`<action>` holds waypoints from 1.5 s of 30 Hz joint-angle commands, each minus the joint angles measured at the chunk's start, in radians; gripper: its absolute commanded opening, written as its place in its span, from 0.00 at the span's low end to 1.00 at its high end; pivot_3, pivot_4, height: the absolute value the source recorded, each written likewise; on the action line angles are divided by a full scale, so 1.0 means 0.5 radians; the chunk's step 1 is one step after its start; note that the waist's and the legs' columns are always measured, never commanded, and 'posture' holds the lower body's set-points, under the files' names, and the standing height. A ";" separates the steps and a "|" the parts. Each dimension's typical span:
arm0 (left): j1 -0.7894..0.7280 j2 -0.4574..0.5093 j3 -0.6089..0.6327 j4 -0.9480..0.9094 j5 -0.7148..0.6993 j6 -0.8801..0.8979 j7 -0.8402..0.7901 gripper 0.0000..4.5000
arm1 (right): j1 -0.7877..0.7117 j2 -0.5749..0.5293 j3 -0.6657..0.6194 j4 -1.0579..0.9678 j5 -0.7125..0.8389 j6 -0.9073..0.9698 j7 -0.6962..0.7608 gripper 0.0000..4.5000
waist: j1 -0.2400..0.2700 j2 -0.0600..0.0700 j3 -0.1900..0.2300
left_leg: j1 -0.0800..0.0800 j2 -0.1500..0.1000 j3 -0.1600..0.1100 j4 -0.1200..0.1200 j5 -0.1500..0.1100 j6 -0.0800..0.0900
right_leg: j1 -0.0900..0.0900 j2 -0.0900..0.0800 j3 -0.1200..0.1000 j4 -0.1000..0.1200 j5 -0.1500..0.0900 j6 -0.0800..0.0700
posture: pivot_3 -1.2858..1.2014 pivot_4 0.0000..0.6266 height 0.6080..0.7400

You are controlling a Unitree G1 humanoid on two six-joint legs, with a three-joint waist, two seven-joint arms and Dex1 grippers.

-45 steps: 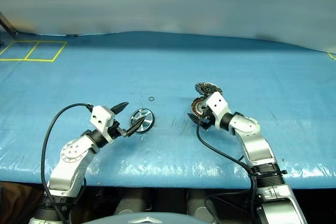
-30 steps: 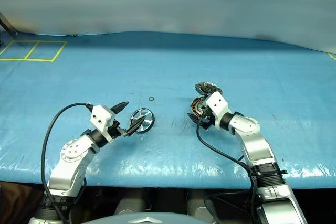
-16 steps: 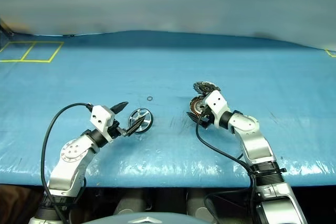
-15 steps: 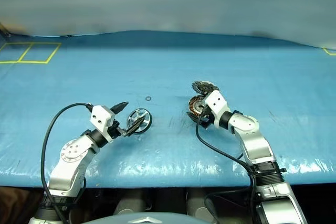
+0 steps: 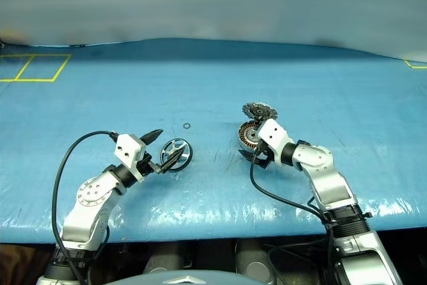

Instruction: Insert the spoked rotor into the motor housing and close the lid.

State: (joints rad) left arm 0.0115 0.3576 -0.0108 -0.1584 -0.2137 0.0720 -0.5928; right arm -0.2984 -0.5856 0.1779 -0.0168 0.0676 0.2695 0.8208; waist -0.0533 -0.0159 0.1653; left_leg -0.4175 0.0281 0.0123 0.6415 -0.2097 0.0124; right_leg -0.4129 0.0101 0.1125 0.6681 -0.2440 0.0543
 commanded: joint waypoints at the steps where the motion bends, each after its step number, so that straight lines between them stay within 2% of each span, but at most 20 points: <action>1: -0.025 0.010 0.007 -0.026 -0.003 -0.031 -0.004 1.00 | -0.091 -0.092 0.054 -0.133 -0.051 0.032 0.106 0.99 | -0.004 0.000 0.000 | 0.000 0.000 0.000 0.001 0.000 0.000 | 0.000 0.000 0.000 0.000 0.000 0.000 | 0.52 0.24 1.00; 14: -0.008 0.005 0.014 -0.036 0.001 -0.034 0.014 1.00 | -0.321 -0.162 0.241 0.165 -0.281 -0.066 0.230 0.99 | -0.007 -0.002 0.001 | -0.004 -0.001 0.003 0.008 -0.005 0.008 | 0.002 -0.003 0.001 -0.005 0.003 0.004 | 0.52 0.24 1.00; 29: 0.002 -0.007 0.004 -0.024 0.015 -0.039 0.018 1.00 | -0.328 -0.194 0.292 0.212 -0.404 -0.057 0.285 0.99 | -0.007 -0.002 0.001 | -0.003 -0.001 0.007 0.010 -0.006 0.010 | 0.002 -0.003 0.004 -0.006 0.005 0.008 | 0.52 0.24 1.00; 37: -0.003 -0.009 -0.002 -0.022 0.024 -0.040 0.017 1.00 | -0.518 -0.207 0.466 0.518 -0.579 -0.150 0.422 0.99 | -0.014 -0.004 0.000 | 0.002 -0.001 0.011 0.013 -0.006 0.011 | 0.008 -0.003 0.008 -0.006 0.006 0.009 | 0.52 0.24 1.00; 40: 0.003 -0.012 0.004 -0.034 0.027 -0.040 0.027 1.00 | -0.616 -0.191 0.537 0.637 -0.629 -0.214 0.500 0.85 | -0.017 -0.010 -0.004 | 0.006 0.000 0.014 0.013 -0.006 0.011 | 0.010 -0.003 0.010 -0.005 0.006 0.009 | 0.52 0.24 1.00; 43: 0.032 -0.006 0.021 -0.055 0.026 -0.038 0.038 1.00 | -0.654 -0.155 0.552 0.682 -0.661 -0.278 0.478 0.64 | -0.018 -0.016 -0.008 | 0.006 0.000 0.014 0.014 -0.006 0.011 | 0.010 -0.004 0.010 -0.005 0.007 0.010 | 0.52 0.24 1.00; 45: 0.046 -0.001 0.028 -0.063 0.025 -0.039 0.044 1.00 | -0.649 -0.143 0.547 0.686 -0.660 -0.292 0.487 0.64 | -0.017 -0.021 -0.011 | 0.006 0.000 0.014 0.014 -0.007 0.012 | 0.010 -0.004 0.010 -0.005 0.007 0.010 | 0.52 0.24 1.00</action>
State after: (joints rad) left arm 0.0324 0.3560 -0.0089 -0.1577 -0.1987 0.0714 -0.5766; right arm -0.6393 -0.6614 0.4346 0.2954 -0.2487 0.1261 1.0545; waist -0.0621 -0.0263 0.1599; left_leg -0.4145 0.0282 0.0192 0.6483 -0.2130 0.0182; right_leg -0.4080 0.0078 0.1176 0.6654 -0.2404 0.0590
